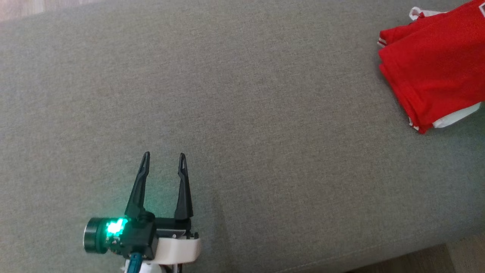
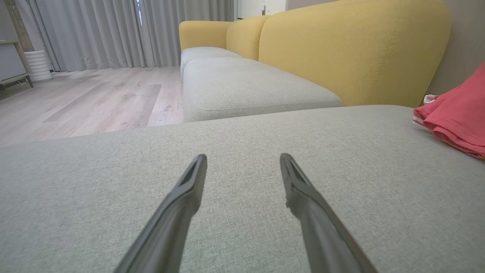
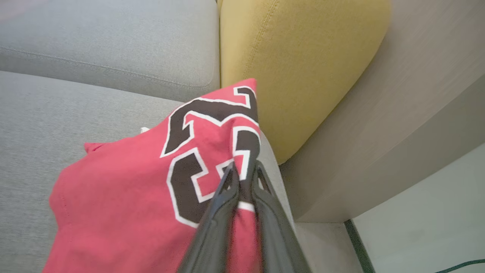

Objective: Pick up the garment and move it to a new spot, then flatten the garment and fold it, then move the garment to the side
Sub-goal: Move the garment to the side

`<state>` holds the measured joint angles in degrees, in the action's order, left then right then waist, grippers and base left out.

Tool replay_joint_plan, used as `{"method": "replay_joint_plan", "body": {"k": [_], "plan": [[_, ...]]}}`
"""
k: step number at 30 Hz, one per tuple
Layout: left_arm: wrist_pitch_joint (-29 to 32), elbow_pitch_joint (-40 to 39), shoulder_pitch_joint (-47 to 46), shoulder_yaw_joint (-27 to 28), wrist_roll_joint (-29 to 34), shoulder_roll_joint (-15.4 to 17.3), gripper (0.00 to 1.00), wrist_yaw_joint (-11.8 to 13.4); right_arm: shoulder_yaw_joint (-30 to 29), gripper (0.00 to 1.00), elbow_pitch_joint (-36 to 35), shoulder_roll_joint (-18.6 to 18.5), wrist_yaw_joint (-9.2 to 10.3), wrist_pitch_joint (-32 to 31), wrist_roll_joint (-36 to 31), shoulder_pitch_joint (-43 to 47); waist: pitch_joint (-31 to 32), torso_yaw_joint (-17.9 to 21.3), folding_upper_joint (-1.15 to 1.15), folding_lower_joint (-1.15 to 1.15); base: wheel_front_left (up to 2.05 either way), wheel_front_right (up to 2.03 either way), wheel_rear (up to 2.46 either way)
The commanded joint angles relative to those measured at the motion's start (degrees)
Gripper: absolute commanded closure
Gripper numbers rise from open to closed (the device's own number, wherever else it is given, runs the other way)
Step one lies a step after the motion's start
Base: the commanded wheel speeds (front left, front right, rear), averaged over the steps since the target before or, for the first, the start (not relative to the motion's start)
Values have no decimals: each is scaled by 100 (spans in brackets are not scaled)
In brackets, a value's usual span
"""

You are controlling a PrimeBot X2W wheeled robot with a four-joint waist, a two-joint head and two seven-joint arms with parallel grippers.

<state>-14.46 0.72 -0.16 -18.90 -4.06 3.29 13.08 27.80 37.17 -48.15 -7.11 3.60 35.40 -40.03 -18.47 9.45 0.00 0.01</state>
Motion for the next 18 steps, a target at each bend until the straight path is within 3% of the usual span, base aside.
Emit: {"method": "replay_joint_plan", "body": {"k": [1, 7, 18], "plan": [[-54, -193, -123, 163, 15, -41, 0, 5, -23, 0, -46, -278, -37, 106, -101, -24, -21, 5, 0, -1, 0, 0, 0], [-54, -169, -106, 173, -122, -41, 0, -85, -160, 0, 213, 206, -37, 579, -644, 141, 246, -146, 0, -1, 0, 0, 0], [-54, 50, 340, 127, -379, -41, 0, -229, -304, 0, -166, 1957, -37, 1060, -862, 1878, 1502, -698, 0, -1, 0, 0, 0]]}}
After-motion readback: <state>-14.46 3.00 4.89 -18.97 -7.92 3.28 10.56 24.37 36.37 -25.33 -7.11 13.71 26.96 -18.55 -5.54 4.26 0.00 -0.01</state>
